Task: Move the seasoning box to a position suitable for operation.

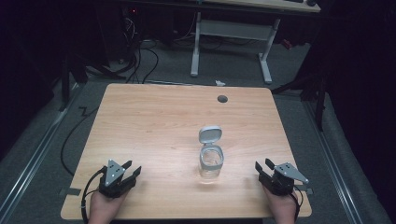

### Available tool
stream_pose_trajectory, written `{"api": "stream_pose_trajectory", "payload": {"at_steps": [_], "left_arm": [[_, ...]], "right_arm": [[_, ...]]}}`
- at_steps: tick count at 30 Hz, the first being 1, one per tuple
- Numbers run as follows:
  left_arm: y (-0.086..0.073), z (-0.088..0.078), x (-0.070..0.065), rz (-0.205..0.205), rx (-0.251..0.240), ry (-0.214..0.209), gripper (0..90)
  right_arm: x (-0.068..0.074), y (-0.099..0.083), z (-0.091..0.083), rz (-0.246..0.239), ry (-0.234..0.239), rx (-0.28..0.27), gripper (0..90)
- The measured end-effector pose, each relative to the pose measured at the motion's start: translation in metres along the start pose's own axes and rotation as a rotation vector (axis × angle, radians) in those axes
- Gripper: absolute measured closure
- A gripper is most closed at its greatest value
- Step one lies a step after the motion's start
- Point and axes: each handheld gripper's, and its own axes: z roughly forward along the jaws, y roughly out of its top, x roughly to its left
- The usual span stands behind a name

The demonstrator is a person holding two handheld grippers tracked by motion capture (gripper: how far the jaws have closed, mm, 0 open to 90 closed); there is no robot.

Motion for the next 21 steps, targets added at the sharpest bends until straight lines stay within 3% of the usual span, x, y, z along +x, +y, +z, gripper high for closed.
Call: {"api": "stream_pose_trajectory", "payload": {"at_steps": [8,15,20,21], "left_arm": [[-0.001,0.003,-0.002,-0.011,-0.008,0.001,57.6],[-0.001,0.008,-0.005,-0.009,-0.02,-0.014,60.3],[0.0,0.008,-0.003,-0.02,-0.02,-0.013,61.5],[0.002,0.007,-0.003,-0.021,-0.023,-0.011,62.8]], "right_arm": [[0.004,-0.002,-0.001,-0.015,0.011,0.011,59.1],[0.009,-0.005,-0.005,-0.027,0.022,0.019,69.4],[0.019,0.0,-0.001,-0.039,0.082,0.02,79.0],[0.027,0.004,0.002,-0.052,0.115,0.024,83.8]]}}
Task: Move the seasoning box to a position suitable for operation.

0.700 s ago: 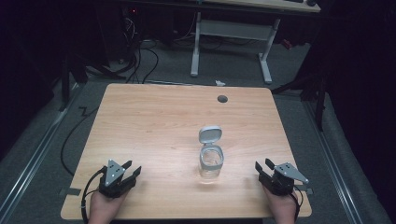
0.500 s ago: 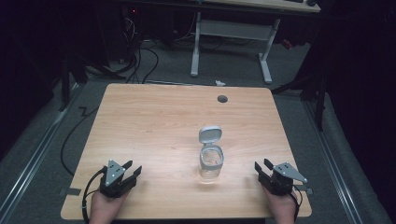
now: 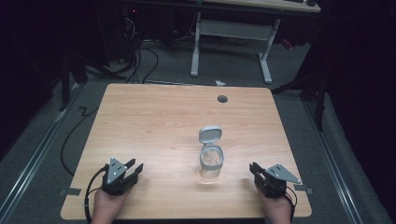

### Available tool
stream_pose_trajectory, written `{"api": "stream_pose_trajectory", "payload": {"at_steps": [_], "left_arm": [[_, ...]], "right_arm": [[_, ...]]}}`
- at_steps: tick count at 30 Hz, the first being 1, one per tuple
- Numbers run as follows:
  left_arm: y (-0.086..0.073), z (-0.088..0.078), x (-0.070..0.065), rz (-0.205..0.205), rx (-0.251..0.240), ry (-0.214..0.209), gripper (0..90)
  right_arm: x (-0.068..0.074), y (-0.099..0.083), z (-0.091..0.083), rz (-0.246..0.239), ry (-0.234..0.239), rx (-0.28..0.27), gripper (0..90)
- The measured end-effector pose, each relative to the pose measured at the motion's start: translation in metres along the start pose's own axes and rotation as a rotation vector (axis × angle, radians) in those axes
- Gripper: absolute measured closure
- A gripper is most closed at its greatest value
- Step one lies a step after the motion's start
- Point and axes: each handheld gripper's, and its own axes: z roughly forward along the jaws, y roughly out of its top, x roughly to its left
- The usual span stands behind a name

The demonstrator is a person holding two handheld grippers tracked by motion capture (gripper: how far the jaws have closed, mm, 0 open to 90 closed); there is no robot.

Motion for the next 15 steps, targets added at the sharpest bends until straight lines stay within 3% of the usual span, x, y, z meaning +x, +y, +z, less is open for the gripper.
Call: {"api": "stream_pose_trajectory", "payload": {"at_steps": [5,6,15], "left_arm": [[0.002,-0.002,-0.002,-0.003,-0.018,-0.001,68.2],[0.001,-0.003,-0.003,0.004,-0.018,-0.003,69.1],[-0.003,-0.002,-0.004,0.014,0.003,-0.011,66.5]], "right_arm": [[0.013,0.008,0.008,-0.026,0.04,0.008,89.9],[0.019,0.011,0.014,-0.049,0.058,0.02,90.0],[0.04,0.021,0.032,-0.092,0.109,0.021,89.9]]}}
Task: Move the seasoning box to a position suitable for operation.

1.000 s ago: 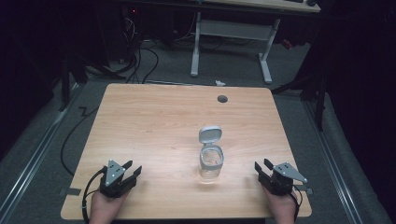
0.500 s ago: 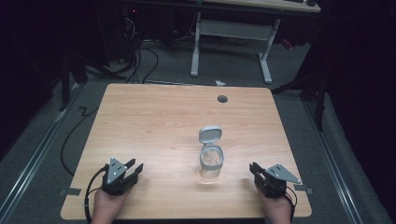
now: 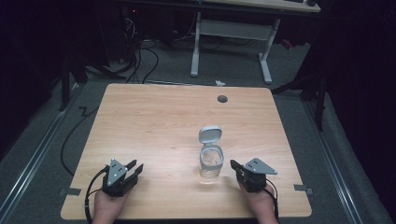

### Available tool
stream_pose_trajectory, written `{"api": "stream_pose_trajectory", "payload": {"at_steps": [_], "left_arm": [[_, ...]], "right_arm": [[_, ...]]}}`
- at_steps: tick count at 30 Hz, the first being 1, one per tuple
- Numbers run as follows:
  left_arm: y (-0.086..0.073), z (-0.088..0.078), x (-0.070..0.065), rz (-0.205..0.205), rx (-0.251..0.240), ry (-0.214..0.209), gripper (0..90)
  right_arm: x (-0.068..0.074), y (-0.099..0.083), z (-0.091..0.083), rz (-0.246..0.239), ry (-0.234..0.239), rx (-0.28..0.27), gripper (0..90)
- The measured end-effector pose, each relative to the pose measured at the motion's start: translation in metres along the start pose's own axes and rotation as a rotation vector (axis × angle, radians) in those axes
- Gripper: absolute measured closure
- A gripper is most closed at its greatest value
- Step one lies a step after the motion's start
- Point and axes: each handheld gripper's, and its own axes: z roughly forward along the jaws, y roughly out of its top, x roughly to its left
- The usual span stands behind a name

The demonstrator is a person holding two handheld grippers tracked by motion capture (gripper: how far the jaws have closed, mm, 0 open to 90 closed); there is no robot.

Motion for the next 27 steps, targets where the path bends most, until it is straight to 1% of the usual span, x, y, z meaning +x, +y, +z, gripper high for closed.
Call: {"api": "stream_pose_trajectory", "payload": {"at_steps": [2,4,5,11,14,18,19,22,25,27], "left_arm": [[0.0,-0.0004,-0.0003,-0.004,0.005,-0.005,66.3],[0.0001,-0.0009,-0.0012,-0.006,0.004,-0.01,65.7],[0.0001,-0.0012,-0.0017,-0.004,0.002,-0.013,65.6],[-0.0001,-0.0016,-0.0037,-0.002,-0.002,-0.019,64.6],[-0.001,-0.0014,-0.0047,-0.002,-0.001,-0.023,63.5],[-0.0016,-0.0011,-0.0053,-0.002,0.002,-0.027,63.5],[-0.0018,-0.0009,-0.0056,-0.007,0.002,-0.029,63.5],[-0.0025,-0.0007,-0.006,-0.004,0.006,-0.033,63.4],[-0.0035,-0.0001,-0.0069,-0.002,0.009,-0.034,63.4],[-0.0032,-0.0003,-0.0068,0.0,0.003,-0.033,64.8]], "right_arm": [[0.0016,0.0015,0.0078,-0.001,0.015,0.011,89.6],[0.002,0.0018,0.009,-0.003,0.022,0.012,89.6],[0.0034,0.0025,0.0103,-0.002,0.036,0.003,89.6],[0.0057,0.0041,0.0112,-0.001,0.039,-0.001,89.7],[0.0068,0.0045,0.0111,-0.009,0.041,-0.008,89.6],[0.0054,0.0052,0.0116,-0.01,0.027,-0.008,89.6],[0.0033,0.0057,0.0125,-0.006,0.03,-0.009,89.7],[0.0028,0.0062,0.0132,-0.006,0.036,-0.009,89.7],[0.0045,0.0063,0.0138,-0.01,0.039,-0.007,89.8],[0.0076,0.0062,0.0131,-0.02,0.051,-0.011,89.7]]}}
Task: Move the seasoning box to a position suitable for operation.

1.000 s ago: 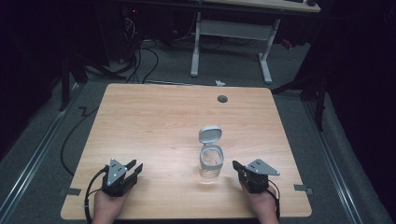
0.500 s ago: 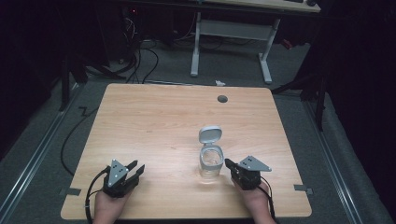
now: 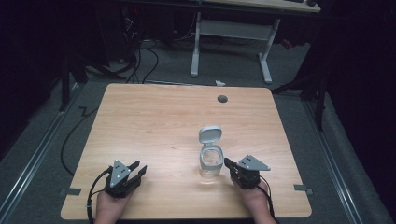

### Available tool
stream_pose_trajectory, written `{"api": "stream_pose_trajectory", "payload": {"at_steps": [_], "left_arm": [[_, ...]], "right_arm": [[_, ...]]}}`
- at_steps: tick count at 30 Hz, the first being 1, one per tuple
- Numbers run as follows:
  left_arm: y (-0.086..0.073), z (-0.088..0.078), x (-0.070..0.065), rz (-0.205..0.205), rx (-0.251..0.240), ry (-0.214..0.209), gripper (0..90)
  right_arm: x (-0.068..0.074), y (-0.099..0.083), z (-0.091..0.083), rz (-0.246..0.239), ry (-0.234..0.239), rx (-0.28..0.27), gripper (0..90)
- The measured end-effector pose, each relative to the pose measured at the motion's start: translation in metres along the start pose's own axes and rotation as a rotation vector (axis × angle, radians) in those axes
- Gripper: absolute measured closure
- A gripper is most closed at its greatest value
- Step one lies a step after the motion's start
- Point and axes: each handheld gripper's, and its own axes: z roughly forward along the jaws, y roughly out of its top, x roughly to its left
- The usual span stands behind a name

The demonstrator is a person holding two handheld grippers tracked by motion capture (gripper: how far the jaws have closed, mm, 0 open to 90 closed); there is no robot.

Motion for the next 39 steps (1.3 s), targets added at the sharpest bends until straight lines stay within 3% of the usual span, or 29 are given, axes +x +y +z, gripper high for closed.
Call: {"api": "stream_pose_trajectory", "payload": {"at_steps": [12,22,39], "left_arm": [[-0.001,-0.001,-0.006,-0.004,0.005,-0.025,65.4],[-0.014,0.005,-0.032,0.015,0.053,-0.075,66.3],[-0.021,0.011,-0.05,-0.017,0.074,-0.112,68.7]], "right_arm": [[0.021,0.003,-0.005,-0.037,0.054,-0.009,89.8],[0.036,0.003,-0.007,-0.061,0.099,-0.021,89.7],[0.053,0.004,0.001,-0.084,0.139,-0.026,89.3]]}}
